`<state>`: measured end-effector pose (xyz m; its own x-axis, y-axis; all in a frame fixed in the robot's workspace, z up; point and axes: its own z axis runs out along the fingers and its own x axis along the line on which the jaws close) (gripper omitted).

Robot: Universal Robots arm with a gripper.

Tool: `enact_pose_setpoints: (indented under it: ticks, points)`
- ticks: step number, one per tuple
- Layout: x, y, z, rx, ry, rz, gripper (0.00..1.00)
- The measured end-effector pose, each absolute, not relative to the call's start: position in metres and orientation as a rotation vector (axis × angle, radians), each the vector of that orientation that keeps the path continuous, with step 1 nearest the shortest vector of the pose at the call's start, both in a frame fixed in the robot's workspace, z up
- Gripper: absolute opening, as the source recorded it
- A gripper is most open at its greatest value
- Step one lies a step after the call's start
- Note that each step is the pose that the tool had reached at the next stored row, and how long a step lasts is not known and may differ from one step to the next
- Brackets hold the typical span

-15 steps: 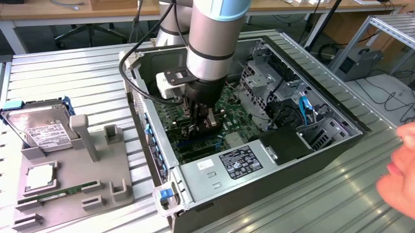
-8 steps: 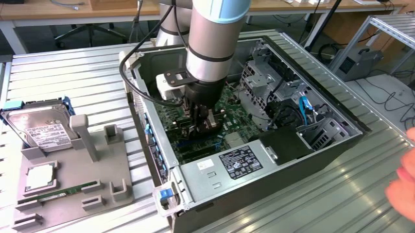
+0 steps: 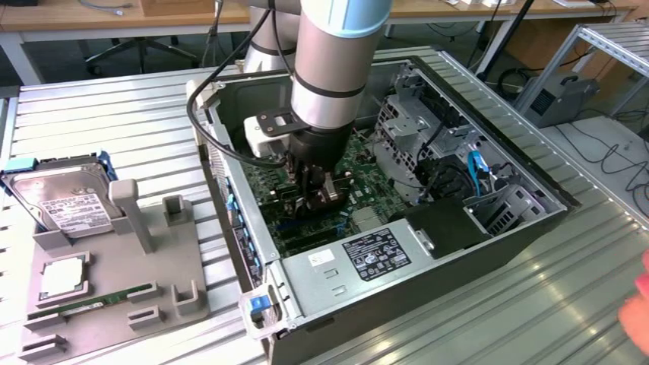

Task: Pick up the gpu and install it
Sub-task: 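Insert the gpu into the slot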

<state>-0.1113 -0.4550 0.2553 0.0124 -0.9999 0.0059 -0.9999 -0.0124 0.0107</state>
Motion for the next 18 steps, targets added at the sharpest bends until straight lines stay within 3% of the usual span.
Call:
enact_pose_setpoints:
  ticks: [2,3,10,18]
  points:
    - [-0.111,-0.455,0.255,2.226,-2.199,-0.005,0.33]
    - [-0.111,-0.455,0.256,2.226,-2.199,-0.005,0.4]
    - [-0.111,-0.454,0.26,2.223,-2.196,0.002,0.4]
    - [-0.112,-0.453,0.286,2.221,-2.193,0.012,0.4]
